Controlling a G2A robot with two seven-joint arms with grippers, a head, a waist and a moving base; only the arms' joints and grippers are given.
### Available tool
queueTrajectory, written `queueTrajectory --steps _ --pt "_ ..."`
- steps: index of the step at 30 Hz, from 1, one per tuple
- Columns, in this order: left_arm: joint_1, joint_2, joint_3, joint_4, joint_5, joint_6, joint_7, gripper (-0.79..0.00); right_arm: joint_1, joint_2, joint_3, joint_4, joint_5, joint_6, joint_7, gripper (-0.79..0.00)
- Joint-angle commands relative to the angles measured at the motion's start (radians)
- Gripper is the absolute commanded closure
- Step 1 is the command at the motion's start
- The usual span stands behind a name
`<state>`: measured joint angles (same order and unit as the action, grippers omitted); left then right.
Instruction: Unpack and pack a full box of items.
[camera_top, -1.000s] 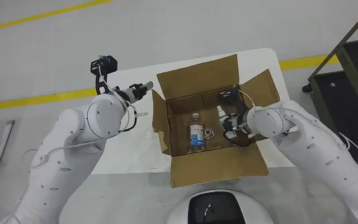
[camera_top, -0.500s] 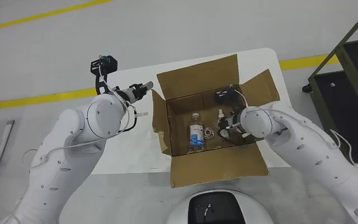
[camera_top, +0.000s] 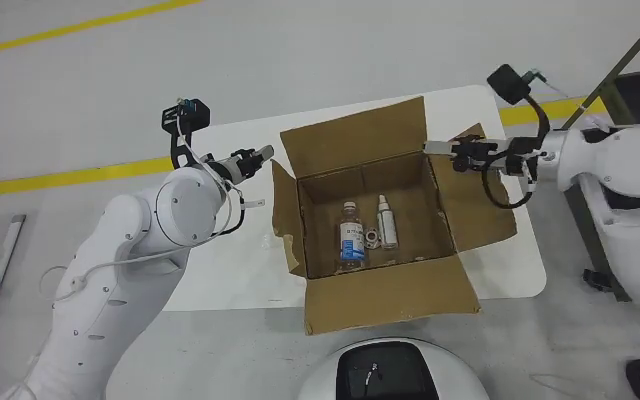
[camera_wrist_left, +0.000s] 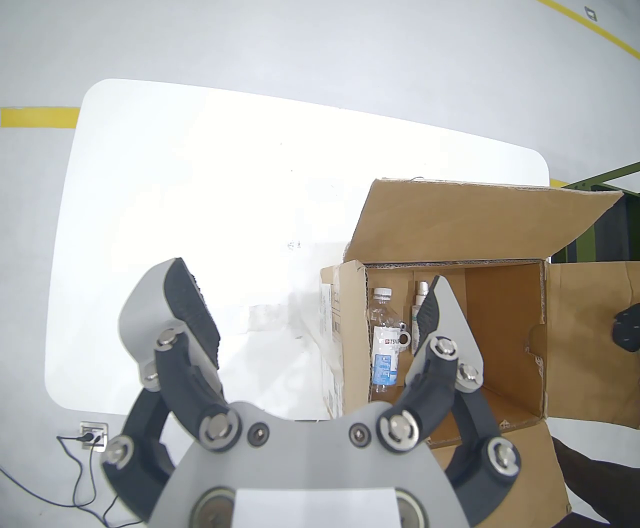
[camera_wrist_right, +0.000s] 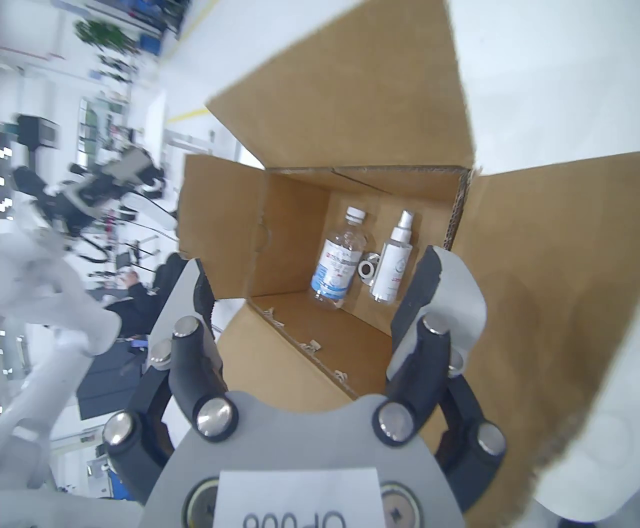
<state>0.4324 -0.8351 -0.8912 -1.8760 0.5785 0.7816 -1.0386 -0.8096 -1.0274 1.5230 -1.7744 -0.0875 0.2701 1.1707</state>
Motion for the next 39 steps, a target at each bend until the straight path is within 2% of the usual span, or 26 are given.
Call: queueTrajectory --steps 1,7,13,16,25,28,33,36,39 --pt "0.000 0.000 0.000 0.000 0.000 0.000 0.000 -0.785 -0.026 0.006 0.106 0.015 0.103 -0.036 -0.008 0.000" --pt "0.000 0.000 0.000 0.000 0.000 0.000 0.000 -0.785 -0.136 0.029 0.306 0.097 0.151 -0.133 -0.033 0.000" --pt "0.000 0.000 0.000 0.000 0.000 0.000 0.000 -0.785 -0.271 0.047 0.390 0.140 0.044 -0.216 -0.049 0.000" --pt "0.000 0.000 0.000 0.000 0.000 0.000 0.000 -0.785 -0.310 0.050 0.377 0.162 0.045 -0.208 -0.029 0.000" --pt "0.000 0.000 0.000 0.000 0.000 0.000 0.000 -0.785 -0.310 0.050 0.377 0.162 0.045 -0.208 -0.029 0.000" --pt "0.000 0.000 0.000 0.000 0.000 0.000 0.000 -0.785 -0.351 0.046 0.359 0.133 0.086 -0.238 -0.068 0.000" --pt "0.000 0.000 0.000 0.000 0.000 0.000 0.000 -0.785 -0.423 0.034 0.321 0.065 0.121 -0.404 -0.221 0.000" --pt "0.000 0.000 0.000 0.000 0.000 0.000 0.000 -0.785 -0.464 0.025 0.281 0.038 0.101 -0.522 -0.338 0.000" --pt "0.000 0.000 0.000 0.000 0.000 0.000 0.000 -0.785 -0.489 0.020 0.230 0.023 0.036 -0.626 -0.405 0.000"
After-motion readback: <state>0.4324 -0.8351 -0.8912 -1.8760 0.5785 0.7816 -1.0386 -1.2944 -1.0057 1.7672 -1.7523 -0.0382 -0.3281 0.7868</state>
